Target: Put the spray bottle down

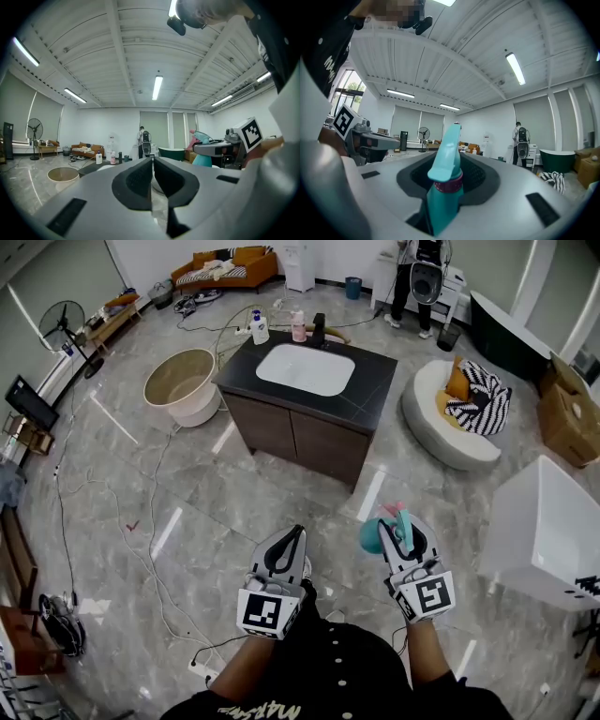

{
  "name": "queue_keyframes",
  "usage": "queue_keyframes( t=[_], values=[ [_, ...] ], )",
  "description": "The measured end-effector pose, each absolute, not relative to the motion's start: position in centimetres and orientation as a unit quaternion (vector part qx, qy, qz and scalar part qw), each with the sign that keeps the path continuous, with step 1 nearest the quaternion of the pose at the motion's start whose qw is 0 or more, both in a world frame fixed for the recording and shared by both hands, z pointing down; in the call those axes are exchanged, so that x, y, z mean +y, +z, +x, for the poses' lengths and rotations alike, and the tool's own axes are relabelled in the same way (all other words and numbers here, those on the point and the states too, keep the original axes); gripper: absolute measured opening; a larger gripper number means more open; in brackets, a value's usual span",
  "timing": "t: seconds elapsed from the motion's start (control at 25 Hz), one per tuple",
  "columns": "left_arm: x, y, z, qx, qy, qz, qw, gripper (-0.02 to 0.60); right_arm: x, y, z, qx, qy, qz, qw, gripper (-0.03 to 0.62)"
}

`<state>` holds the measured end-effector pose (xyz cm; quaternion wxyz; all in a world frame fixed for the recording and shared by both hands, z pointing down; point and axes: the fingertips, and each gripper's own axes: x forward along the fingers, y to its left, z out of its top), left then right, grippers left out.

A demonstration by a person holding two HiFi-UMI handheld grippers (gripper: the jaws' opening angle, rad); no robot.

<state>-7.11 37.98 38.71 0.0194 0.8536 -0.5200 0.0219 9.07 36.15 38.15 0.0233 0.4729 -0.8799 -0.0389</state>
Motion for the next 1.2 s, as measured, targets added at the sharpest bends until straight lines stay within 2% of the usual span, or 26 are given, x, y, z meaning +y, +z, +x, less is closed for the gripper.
queue_keyframes(
  t=[0.44, 1.2],
  values=[
    [25.8, 35.9, -7.9, -0.492, -0.006, 0.87, -0.009, 0.021, 25.0, 35.7, 8.1, -0.868, -0.061, 0.493, 0.017, 0.121],
    [10.5, 38.5, -13.8, -0.459, 0.013, 0.888, 0.015, 0.021, 10.8, 37.2, 2.7, -0.847, -0.048, 0.529, 0.031, 0.121]
  ],
)
